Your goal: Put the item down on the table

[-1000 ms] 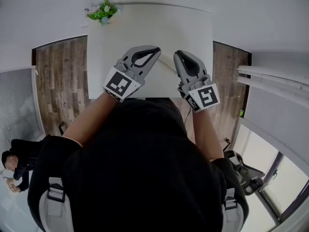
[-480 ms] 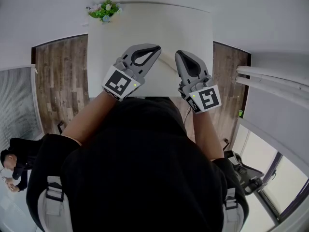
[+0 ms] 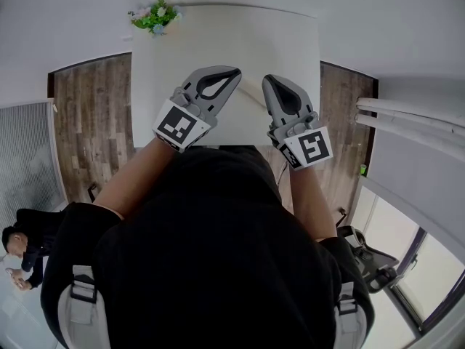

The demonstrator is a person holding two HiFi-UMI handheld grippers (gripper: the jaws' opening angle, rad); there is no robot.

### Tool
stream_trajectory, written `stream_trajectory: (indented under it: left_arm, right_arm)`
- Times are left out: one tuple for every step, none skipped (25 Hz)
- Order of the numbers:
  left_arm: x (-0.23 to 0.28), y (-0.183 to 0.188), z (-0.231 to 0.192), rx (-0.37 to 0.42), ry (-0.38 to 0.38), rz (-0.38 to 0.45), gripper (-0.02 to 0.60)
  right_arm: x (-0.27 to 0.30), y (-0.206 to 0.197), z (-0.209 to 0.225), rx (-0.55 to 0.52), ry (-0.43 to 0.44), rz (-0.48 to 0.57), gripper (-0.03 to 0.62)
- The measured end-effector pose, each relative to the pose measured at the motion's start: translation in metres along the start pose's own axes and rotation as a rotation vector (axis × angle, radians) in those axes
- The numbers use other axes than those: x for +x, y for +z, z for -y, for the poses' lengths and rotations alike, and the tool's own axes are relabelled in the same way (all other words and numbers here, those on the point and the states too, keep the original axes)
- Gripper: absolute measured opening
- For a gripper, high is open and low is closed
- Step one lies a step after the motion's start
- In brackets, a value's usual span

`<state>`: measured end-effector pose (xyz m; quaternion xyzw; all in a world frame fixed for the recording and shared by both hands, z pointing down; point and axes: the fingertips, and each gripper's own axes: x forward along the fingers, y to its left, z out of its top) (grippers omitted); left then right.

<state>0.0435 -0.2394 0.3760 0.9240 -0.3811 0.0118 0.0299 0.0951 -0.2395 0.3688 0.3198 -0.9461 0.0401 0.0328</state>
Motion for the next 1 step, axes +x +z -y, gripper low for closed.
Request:
stream_trajectory:
  left_arm:
    - [0.0015,-0.0002,-0.0001,-0.001,0.0,0.0,-0.006]
  right_arm:
    - [0.0,-0.0008,0.0014,0.001,0.0,-0.001,0.003]
